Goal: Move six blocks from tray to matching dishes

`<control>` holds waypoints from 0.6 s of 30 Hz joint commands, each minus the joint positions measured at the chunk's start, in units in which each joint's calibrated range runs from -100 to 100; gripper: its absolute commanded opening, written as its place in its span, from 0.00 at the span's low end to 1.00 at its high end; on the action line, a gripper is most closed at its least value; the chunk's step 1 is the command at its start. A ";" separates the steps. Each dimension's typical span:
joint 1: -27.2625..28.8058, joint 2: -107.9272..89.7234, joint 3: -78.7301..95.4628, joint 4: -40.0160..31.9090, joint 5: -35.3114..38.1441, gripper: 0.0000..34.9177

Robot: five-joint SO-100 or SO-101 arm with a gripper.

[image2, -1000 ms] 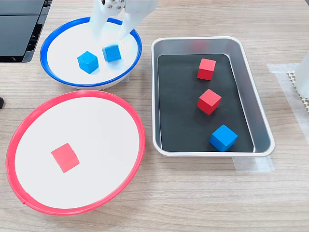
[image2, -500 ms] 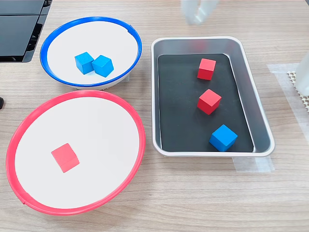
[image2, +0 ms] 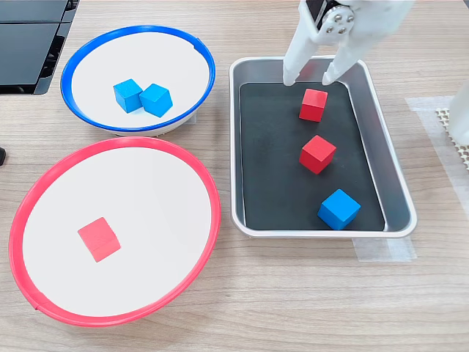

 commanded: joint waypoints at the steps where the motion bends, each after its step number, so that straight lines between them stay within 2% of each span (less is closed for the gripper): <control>1: 0.01 -0.82 0.76 -0.73 -3.86 0.28; 5: 0.30 -0.74 3.04 -0.48 -4.15 0.33; 9: 0.39 -0.74 4.04 -0.81 -4.74 0.50; 13: -0.27 -0.65 5.32 -2.63 -4.98 0.49; 14: -0.55 -0.57 5.77 -3.04 -4.98 0.47; 16: -1.12 -0.48 6.59 -3.78 -4.84 0.38; 17: -1.40 -0.40 6.95 -4.36 -4.64 0.20; 18: -1.78 -0.31 7.14 -4.69 -4.10 0.10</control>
